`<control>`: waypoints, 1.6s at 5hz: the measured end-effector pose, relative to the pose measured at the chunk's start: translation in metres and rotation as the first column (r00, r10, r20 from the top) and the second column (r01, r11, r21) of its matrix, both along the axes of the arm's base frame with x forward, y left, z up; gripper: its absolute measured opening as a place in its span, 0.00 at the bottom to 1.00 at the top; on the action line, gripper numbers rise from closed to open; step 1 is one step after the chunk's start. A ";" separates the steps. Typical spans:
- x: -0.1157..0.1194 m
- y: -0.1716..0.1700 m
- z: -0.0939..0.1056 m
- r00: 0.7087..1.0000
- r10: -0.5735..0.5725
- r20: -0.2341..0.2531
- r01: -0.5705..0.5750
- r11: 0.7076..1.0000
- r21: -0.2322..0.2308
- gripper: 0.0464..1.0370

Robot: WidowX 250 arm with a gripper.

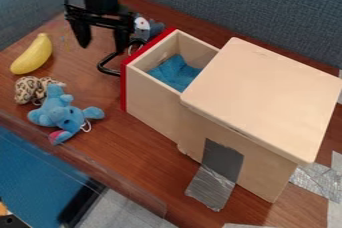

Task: Close the drawer

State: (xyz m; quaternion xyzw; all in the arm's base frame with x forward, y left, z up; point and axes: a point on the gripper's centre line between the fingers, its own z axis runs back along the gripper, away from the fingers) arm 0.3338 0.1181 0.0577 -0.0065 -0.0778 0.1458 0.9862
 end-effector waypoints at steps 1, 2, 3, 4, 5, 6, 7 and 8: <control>0.010 -0.001 -0.016 0.999 0.024 -0.023 -0.024 1.000 -0.017 0.96; 0.015 0.005 -0.026 0.998 0.027 -0.049 -0.027 1.000 0.004 0.91; 0.017 0.005 -0.033 0.997 0.033 -0.070 -0.034 0.999 -0.007 0.62; 0.016 0.002 -0.033 0.997 0.018 -0.075 -0.020 0.999 -0.035 0.32; 0.011 0.000 -0.032 0.998 -0.007 -0.070 -0.003 0.990 -0.139 0.19; 0.009 -0.004 -0.030 0.998 -0.012 -0.064 -0.001 0.979 -0.205 0.18; 0.008 -0.015 -0.033 0.997 -0.028 -0.066 0.012 0.972 -0.233 0.18; 0.007 -0.029 -0.034 0.996 -0.050 -0.073 0.031 0.968 -0.248 0.17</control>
